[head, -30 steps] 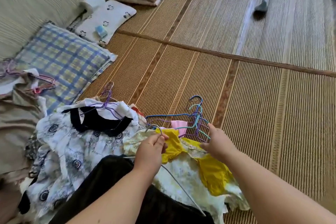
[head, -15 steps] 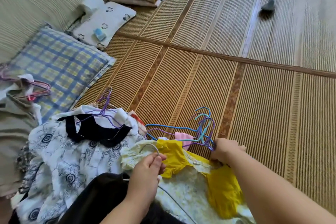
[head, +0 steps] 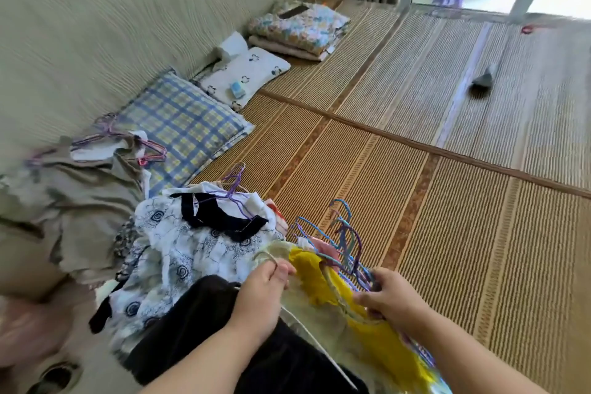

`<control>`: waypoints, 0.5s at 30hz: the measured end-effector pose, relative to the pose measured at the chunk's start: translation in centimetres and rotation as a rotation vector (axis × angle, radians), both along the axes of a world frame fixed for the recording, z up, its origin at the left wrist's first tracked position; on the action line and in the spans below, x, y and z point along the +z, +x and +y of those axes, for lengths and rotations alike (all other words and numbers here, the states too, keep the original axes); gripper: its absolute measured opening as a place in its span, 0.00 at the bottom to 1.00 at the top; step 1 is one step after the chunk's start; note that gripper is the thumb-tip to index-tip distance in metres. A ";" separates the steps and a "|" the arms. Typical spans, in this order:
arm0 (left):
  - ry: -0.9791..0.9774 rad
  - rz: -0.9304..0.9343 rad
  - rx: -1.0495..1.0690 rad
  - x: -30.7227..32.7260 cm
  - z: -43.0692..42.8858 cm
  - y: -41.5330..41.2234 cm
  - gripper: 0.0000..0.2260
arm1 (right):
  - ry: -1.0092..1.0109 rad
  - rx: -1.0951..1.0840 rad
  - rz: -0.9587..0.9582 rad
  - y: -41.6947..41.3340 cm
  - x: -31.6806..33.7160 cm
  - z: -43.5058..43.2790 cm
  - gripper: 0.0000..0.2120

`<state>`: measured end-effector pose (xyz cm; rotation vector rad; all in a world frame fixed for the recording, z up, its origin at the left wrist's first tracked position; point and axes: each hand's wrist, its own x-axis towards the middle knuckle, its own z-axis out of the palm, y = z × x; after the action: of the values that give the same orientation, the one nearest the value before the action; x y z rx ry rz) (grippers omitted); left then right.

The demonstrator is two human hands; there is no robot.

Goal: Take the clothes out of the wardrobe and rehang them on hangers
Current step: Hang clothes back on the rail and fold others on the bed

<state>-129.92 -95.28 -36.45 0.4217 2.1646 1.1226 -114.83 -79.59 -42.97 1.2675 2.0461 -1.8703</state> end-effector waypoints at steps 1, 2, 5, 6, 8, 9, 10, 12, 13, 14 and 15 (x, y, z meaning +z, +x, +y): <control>0.029 -0.012 -0.007 1.1 -0.6 0.5 0.11 | 0.039 0.002 0.018 0.3 1.4 -0.6 0.11; 0.067 -0.016 -0.002 2.5 -1.6 1.1 0.11 | 0.082 0.010 0.034 0.6 3.2 -1.3 0.11; 0.165 0.060 0.012 6.7 -5.0 2.6 0.12 | 0.112 0.035 0.059 2.0 8.2 -3.9 0.08; 0.186 0.089 0.002 7.9 -6.1 3.1 0.12 | 0.119 0.050 0.066 2.6 9.5 -4.9 0.10; 0.246 0.115 0.017 10.7 -9.0 4.6 0.13 | 0.128 0.084 0.094 4.1 12.9 -7.2 0.10; 0.285 0.119 0.051 12.4 -10.7 5.4 0.13 | 0.148 0.100 0.119 4.7 14.8 -8.5 0.09; 0.323 0.129 0.087 14.0 -12.4 6.3 0.13 | 0.182 0.124 0.138 5.2 16.7 -9.8 0.08; 0.393 0.174 0.138 17.4 -15.8 7.9 0.13 | 0.266 0.188 0.172 6.1 20.6 -12.5 0.07; 0.426 0.193 0.152 19.1 -17.5 8.7 0.13 | 0.304 0.217 0.185 6.4 22.6 -14.0 0.07; 0.458 0.213 0.169 21.0 -19.5 9.5 0.13 | 0.355 0.249 0.198 6.7 24.7 -15.7 0.07; 0.493 0.231 0.184 22.9 -21.2 10.3 0.13 | 0.401 0.281 0.206 6.8 26.7 -17.4 0.08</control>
<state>-119.65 -116.43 -13.60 0.6001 2.1374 1.7990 -108.02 -96.95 -16.25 0.8096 2.6449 -1.5736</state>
